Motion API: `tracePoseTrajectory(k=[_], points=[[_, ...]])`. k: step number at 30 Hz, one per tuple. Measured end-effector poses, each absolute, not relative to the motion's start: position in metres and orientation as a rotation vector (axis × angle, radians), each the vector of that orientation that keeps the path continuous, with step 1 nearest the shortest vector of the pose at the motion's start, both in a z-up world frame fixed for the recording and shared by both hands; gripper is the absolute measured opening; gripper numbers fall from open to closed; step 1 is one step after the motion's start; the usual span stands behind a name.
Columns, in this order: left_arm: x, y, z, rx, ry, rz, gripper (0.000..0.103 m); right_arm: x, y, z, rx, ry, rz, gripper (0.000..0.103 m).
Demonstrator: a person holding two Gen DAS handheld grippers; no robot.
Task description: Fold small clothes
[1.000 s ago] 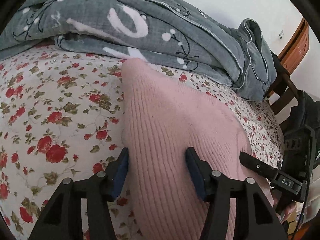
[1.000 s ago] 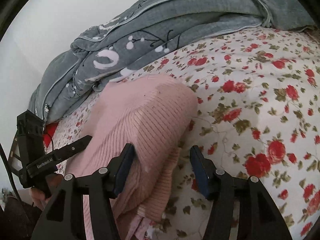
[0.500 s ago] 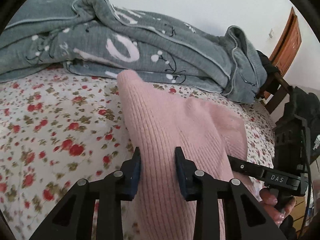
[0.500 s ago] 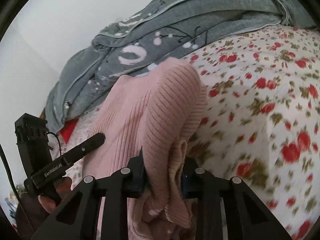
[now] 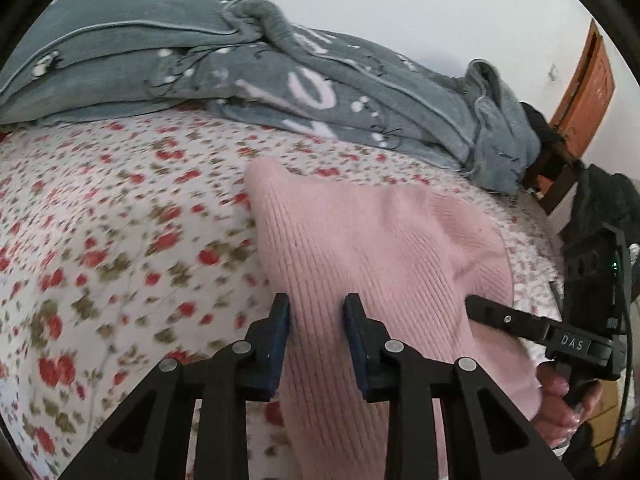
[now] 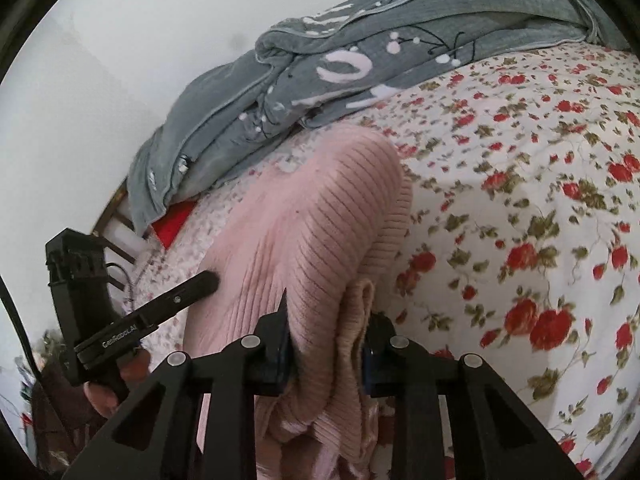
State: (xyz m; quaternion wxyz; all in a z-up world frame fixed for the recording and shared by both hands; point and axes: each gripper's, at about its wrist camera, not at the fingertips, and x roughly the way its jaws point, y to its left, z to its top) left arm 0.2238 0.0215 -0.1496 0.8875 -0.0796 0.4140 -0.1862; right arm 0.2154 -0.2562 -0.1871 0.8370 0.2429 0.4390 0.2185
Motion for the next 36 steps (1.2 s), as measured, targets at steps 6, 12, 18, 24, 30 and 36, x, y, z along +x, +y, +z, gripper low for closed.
tracePoseTrajectory(k=[6, 12, 18, 24, 30, 36], points=[[0.218, 0.019, -0.151, -0.158, 0.854, -0.396, 0.028, 0.212, -0.26, -0.186, 0.428, 0.925, 0.371, 0.039], [0.204, 0.021, -0.146, -0.15, 0.842, -0.416, 0.03, 0.179, -0.261, -0.141, 0.29, 0.811, 0.313, 0.039], [0.192, 0.02, -0.142, -0.153, 0.845, -0.421, 0.031, 0.165, -0.24, -0.14, 0.259, 0.834, 0.335, 0.039], [0.175, 0.019, -0.134, -0.106, 0.819, -0.425, 0.034, 0.153, -0.249, -0.152, 0.313, 0.792, 0.305, 0.014], [0.172, 0.017, -0.133, -0.128, 0.818, -0.442, 0.034, 0.149, -0.269, -0.167, 0.387, 0.817, 0.252, 0.0], [0.172, 0.013, -0.133, -0.117, 0.811, -0.445, 0.034, 0.146, -0.279, -0.167, 0.464, 0.831, 0.287, 0.004]])
